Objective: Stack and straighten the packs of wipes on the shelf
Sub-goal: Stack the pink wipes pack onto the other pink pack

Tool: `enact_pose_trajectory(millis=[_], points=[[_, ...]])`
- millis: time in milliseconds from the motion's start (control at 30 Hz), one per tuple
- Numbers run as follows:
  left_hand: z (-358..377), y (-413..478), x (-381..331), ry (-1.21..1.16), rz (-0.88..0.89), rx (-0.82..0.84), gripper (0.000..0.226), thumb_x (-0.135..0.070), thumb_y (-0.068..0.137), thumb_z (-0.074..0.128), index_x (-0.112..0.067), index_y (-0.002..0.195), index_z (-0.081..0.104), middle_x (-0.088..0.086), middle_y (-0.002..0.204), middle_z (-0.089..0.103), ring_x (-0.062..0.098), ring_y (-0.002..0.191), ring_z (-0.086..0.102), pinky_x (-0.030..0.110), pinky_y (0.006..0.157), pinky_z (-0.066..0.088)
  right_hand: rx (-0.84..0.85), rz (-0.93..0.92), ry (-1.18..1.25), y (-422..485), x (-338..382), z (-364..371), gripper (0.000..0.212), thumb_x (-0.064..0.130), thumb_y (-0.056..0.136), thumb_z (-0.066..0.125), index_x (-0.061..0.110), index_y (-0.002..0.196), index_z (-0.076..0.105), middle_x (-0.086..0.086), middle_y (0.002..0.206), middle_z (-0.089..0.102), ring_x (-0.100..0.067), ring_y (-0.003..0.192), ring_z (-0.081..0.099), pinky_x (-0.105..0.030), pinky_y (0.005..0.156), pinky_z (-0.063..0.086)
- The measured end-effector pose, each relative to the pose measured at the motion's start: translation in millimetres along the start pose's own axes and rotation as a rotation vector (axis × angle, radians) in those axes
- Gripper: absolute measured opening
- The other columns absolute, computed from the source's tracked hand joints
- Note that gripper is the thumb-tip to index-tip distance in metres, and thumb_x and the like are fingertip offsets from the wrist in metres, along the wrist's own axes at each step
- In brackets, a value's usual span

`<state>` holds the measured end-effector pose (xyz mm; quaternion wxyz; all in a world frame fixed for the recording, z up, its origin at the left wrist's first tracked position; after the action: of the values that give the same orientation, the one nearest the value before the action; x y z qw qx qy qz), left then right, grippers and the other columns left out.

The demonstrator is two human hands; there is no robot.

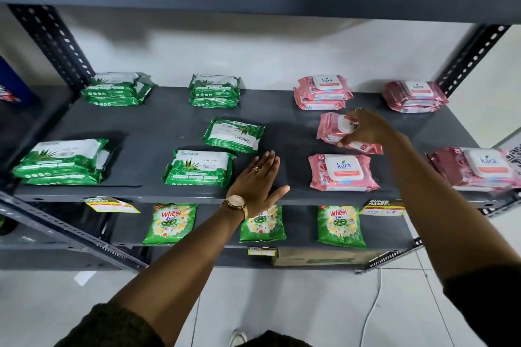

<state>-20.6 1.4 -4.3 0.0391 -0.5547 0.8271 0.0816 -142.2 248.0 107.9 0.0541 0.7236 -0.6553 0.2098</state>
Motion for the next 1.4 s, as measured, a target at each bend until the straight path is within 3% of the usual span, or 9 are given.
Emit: enact_pose_trajectory(millis=[200, 367, 533, 900, 1033, 1100, 1167, 1233, 1400], points=[[3, 1, 1, 0.010, -0.012, -0.007, 0.082, -0.061, 0.089, 0.015, -0.005, 0.150, 0.011, 0.011, 0.160, 0.011, 0.019, 0.149, 0.003, 0.034, 0.122, 0.002, 0.064, -0.114, 0.064, -64, 25, 4, 0.082, 0.009, 0.054, 0.087, 0.008, 0.126, 0.050, -0.011, 0.125, 0.058, -0.028, 0.115, 0.054, -0.033, 0.092, 0.040], [1, 0, 1, -0.004, -0.006, -0.014, 0.086, -0.063, 0.086, 0.009, -0.005, 0.150, 0.011, 0.011, 0.160, 0.010, 0.019, 0.148, 0.002, 0.030, 0.119, -0.005, 0.093, -0.103, -0.047, -83, 28, 28, 0.093, 0.015, 0.054, 0.087, 0.013, 0.136, 0.042, -0.013, 0.139, 0.050, -0.031, 0.127, 0.044, -0.047, 0.108, 0.036], [-1, 0, -1, -0.014, -0.019, 0.009, 0.078, -0.058, 0.094, 0.022, -0.006, 0.150, 0.008, 0.011, 0.161, 0.007, 0.019, 0.149, 0.000, 0.031, 0.119, -0.005, 0.179, -0.097, 0.033, -91, 28, 17, 0.091, 0.011, 0.069, 0.077, 0.017, 0.144, 0.026, -0.008, 0.152, 0.033, -0.028, 0.138, 0.031, -0.041, 0.110, 0.030], [3, 0, 1, -0.025, -0.037, -0.002, 0.079, -0.060, 0.092, 0.025, -0.007, 0.150, 0.014, 0.010, 0.160, 0.012, 0.019, 0.148, 0.004, 0.037, 0.122, 0.006, -0.285, 0.197, -0.177, -108, 32, 11, 0.066, 0.060, 0.076, 0.061, 0.002, 0.108, 0.056, -0.019, 0.112, 0.064, -0.041, 0.104, 0.061, -0.042, 0.082, 0.050], [2, 0, 2, -0.025, -0.036, -0.008, 0.083, -0.063, 0.088, 0.017, -0.008, 0.150, 0.014, 0.009, 0.160, 0.012, 0.019, 0.148, 0.004, 0.035, 0.122, 0.003, -0.331, 0.038, -0.266, -113, 22, 2, 0.031, 0.011, 0.088, 0.053, 0.004, 0.118, 0.051, -0.021, 0.125, 0.058, -0.042, 0.116, 0.052, -0.045, 0.087, 0.045], [3, 1, 2, -0.016, -0.032, 0.002, 0.085, -0.064, 0.086, 0.014, -0.008, 0.150, 0.011, 0.009, 0.161, 0.010, 0.019, 0.149, 0.003, 0.035, 0.122, 0.002, -0.226, -0.228, -0.382, -112, 17, 3, 0.068, -0.012, 0.075, 0.057, 0.016, 0.135, 0.042, -0.011, 0.146, 0.042, -0.036, 0.138, 0.030, -0.050, 0.111, 0.032], [5, 2, 3, -0.014, -0.032, 0.014, 0.084, -0.063, 0.088, 0.014, -0.008, 0.150, 0.009, 0.009, 0.161, 0.008, 0.019, 0.149, 0.001, 0.036, 0.122, 0.002, -0.164, -0.450, -0.489, -110, 13, 9, 0.082, -0.017, 0.070, 0.058, 0.024, 0.138, 0.041, -0.004, 0.157, 0.022, -0.032, 0.147, 0.006, -0.049, 0.120, 0.010], [6, 2, 3, -0.021, -0.042, 0.023, 0.081, -0.062, 0.090, 0.019, -0.009, 0.150, 0.008, 0.008, 0.161, 0.007, 0.018, 0.148, 0.000, 0.036, 0.122, 0.002, -0.163, -0.591, -0.571, -106, 10, 17, 0.078, -0.019, 0.070, 0.055, 0.025, 0.134, 0.047, -0.004, 0.158, 0.017, -0.034, 0.146, 0.000, -0.048, 0.118, 0.004], [6, 2, 2, -0.027, -0.038, 0.021, 0.083, -0.063, 0.088, 0.016, -0.009, 0.151, 0.008, 0.008, 0.161, 0.007, 0.018, 0.148, 0.000, 0.036, 0.122, 0.002, -0.146, -0.531, -0.570, -98, 7, 13, 0.071, -0.013, 0.073, 0.059, 0.023, 0.133, 0.048, -0.004, 0.157, 0.021, -0.034, 0.146, -0.003, -0.049, 0.119, 0.003]])
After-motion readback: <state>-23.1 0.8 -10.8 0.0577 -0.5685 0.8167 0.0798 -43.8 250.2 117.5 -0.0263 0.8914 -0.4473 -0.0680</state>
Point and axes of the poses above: each hand's wrist, its own y-axis towards the middle knuckle, its own z-axis out of the palm, x = y × z, the point moved 2 cm from there along y, towards the middle knuckle
